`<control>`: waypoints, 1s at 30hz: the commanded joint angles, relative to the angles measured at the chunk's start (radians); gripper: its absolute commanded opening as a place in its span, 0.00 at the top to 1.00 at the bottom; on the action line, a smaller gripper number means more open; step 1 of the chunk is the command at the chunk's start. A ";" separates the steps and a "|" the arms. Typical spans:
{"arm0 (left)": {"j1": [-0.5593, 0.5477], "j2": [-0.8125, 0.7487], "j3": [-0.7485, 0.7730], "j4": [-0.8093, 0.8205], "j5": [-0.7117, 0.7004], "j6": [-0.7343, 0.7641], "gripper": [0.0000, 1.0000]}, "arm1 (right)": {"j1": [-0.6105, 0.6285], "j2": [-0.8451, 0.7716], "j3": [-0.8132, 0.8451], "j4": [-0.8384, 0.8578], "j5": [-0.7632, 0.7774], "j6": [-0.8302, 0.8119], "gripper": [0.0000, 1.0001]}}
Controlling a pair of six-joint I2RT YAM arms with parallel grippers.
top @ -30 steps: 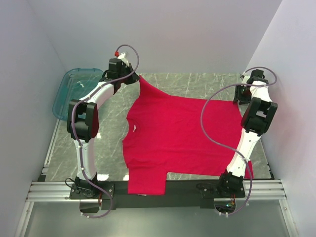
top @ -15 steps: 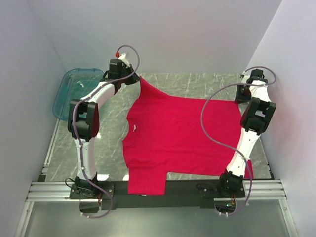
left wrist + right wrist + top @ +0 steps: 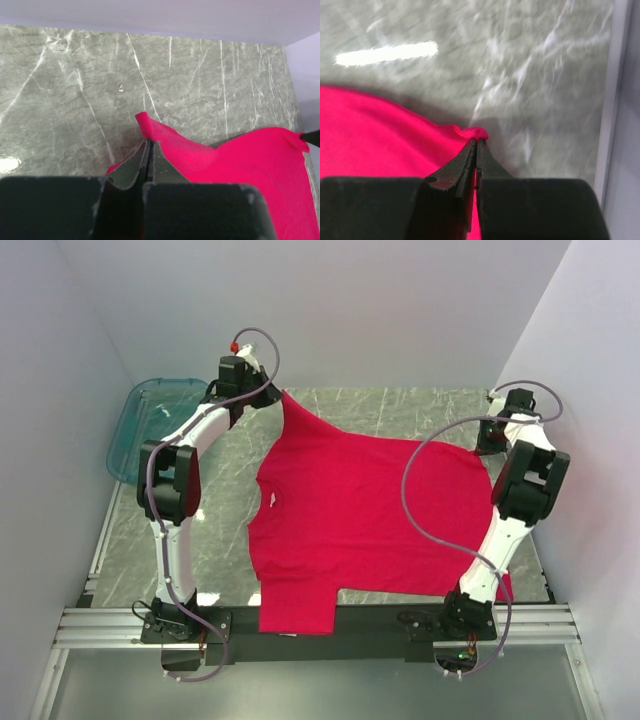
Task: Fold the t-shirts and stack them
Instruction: Fold the tshirt
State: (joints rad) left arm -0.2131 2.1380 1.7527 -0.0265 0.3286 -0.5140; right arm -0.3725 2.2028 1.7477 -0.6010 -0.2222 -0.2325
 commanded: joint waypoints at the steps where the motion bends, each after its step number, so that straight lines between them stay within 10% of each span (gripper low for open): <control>1: 0.017 -0.056 0.042 0.030 0.018 -0.004 1.00 | 0.007 -0.162 -0.082 0.142 -0.031 -0.005 0.95; 30: 0.026 -0.247 -0.162 0.051 0.079 0.028 1.00 | -0.086 -0.548 -0.491 0.408 -0.250 -0.005 1.00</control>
State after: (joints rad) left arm -0.1936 1.9583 1.6012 -0.0235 0.3801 -0.5087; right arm -0.4442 1.7168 1.2713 -0.2684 -0.4366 -0.2501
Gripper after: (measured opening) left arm 0.012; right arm 0.010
